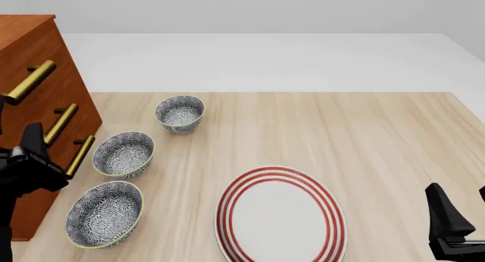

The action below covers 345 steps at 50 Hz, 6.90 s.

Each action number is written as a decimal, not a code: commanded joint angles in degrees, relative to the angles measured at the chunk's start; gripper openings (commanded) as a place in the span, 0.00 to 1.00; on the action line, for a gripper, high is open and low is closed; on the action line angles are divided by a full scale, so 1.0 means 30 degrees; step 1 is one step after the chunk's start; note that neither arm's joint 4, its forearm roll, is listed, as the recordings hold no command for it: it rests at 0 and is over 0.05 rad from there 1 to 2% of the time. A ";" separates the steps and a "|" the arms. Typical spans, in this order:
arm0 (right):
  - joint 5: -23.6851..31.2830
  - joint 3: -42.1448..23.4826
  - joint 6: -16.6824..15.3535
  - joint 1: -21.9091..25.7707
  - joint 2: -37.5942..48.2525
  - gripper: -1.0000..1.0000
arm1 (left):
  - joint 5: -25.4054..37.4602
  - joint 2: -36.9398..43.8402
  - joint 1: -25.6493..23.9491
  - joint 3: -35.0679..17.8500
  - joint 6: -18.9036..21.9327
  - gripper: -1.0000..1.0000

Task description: Open the top drawer of the cabinet.

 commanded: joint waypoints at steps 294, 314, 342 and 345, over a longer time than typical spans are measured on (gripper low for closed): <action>0.0000 0.0000 -0.0005 0.0000 0.0001 1.00 | 0.0568 0.1099 -0.2070 -0.1526 0.1409 1.00; 0.0000 0.0000 -0.0001 0.0004 0.0000 1.00 | 0.2486 -0.2501 -0.2708 0.0161 0.1604 1.00; 0.0001 0.0000 0.0003 -0.0003 0.0002 1.00 | 0.6787 -0.7849 -0.3532 0.0649 0.1304 1.00; 0.0000 0.0000 -0.0002 0.0000 -0.0002 1.00 | 0.8300 -0.9149 -0.3422 0.0113 0.0722 1.00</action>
